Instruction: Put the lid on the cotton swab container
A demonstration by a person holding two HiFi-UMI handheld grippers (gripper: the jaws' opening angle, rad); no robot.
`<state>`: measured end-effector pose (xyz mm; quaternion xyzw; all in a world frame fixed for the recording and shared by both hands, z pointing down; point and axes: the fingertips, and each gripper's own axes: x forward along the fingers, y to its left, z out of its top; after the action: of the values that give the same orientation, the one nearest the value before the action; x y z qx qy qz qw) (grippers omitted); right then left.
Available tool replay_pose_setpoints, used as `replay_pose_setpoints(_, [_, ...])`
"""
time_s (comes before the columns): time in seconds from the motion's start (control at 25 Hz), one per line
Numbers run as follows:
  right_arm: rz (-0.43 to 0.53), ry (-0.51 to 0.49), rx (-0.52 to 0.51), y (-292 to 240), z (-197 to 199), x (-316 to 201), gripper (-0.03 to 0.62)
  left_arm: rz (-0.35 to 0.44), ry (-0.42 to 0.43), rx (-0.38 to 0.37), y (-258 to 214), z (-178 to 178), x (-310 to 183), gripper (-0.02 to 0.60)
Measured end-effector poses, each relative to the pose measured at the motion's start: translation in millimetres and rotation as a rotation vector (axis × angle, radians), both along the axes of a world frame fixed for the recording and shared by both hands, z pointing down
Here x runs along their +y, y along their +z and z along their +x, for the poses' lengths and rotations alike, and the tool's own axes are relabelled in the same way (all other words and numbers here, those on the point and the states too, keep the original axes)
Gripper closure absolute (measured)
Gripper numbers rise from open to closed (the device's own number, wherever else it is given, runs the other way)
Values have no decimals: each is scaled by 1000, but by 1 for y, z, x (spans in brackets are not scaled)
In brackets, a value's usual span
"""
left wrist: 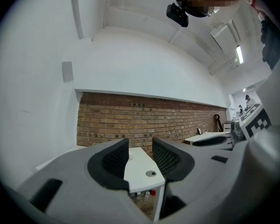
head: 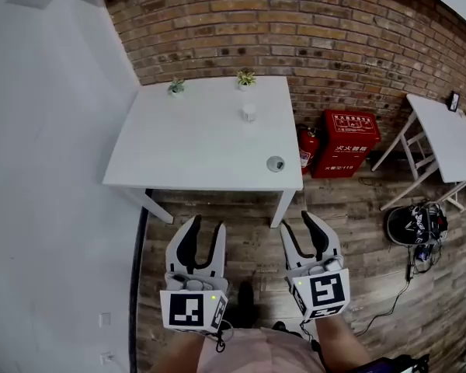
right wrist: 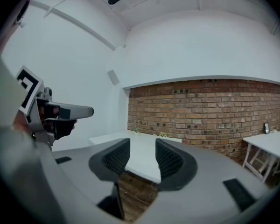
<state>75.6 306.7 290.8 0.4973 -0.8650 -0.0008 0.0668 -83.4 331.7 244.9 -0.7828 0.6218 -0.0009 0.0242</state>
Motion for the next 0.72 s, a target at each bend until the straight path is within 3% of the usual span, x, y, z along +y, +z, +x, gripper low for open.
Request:
replay_pose_setpoints(0.32, [57, 73, 9, -32, -25, -74, 430, 57, 75, 0, -27, -28, -82, 420])
replay_pose_setpoints(0.72, [18, 112, 15, -14, -25, -127, 430, -28, 134, 19, 7, -24, -142, 425])
